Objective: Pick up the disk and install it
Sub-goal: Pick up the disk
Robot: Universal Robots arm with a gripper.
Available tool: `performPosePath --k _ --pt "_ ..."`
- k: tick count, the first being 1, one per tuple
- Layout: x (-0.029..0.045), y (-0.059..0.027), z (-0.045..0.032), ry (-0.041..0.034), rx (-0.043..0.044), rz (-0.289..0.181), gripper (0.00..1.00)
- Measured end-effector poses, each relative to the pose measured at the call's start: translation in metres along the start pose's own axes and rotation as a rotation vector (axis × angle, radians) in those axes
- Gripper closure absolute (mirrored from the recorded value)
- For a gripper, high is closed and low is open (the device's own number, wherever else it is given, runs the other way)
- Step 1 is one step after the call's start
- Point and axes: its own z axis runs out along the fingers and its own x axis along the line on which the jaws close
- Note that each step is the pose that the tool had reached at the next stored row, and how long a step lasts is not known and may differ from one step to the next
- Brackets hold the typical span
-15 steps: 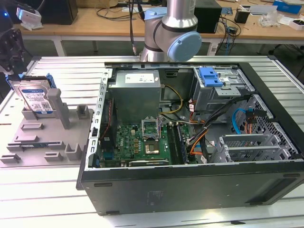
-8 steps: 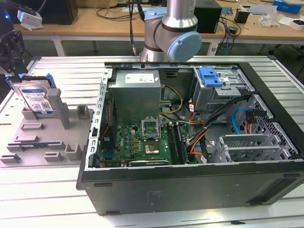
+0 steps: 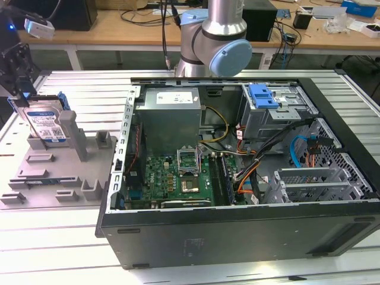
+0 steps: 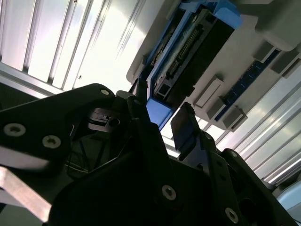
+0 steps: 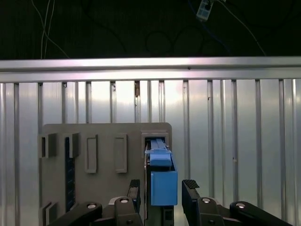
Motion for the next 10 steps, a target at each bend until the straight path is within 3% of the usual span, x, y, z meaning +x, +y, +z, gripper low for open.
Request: performPosePath --k 4,7,10 --pt "0.0000 -0.0001 0.0039 0.0000 0.0000 0.000 0.52" --pt "-0.0024 0.0031 0.0162 -0.0004 0.0000 0.000 0.52" --pt "-0.0027 0.0031 0.0166 -0.0003 -0.0001 0.000 0.52"
